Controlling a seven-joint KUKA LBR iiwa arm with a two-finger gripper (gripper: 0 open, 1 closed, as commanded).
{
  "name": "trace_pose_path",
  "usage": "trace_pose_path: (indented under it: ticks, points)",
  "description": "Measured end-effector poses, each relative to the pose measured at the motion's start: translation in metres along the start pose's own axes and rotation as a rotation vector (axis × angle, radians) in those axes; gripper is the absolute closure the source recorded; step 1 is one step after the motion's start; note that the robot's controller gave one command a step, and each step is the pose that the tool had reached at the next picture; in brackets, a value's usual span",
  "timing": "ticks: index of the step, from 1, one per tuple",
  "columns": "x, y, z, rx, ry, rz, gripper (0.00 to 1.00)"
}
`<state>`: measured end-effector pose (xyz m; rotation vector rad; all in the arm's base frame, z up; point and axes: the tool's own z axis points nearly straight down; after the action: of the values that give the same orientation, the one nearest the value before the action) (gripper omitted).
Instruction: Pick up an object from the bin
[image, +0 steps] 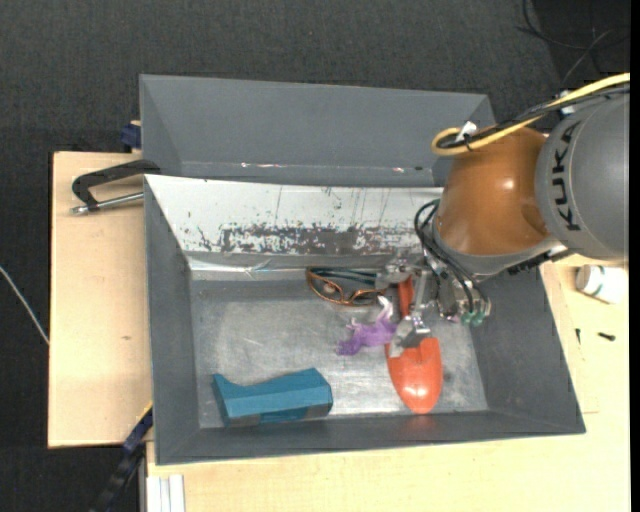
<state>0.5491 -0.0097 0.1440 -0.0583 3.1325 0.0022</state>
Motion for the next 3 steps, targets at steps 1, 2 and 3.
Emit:
trace_pose_path:
  ticks: [1,2,3]
  points:
    - [0.014,-0.004,0.052,0.001,-0.023,0.308,1.0]
    - [0.014,-0.004,0.052,0.001,-0.023,0.308,1.0]
    - [0.018,-0.01,0.023,0.002,0.006,0.289,1.0]
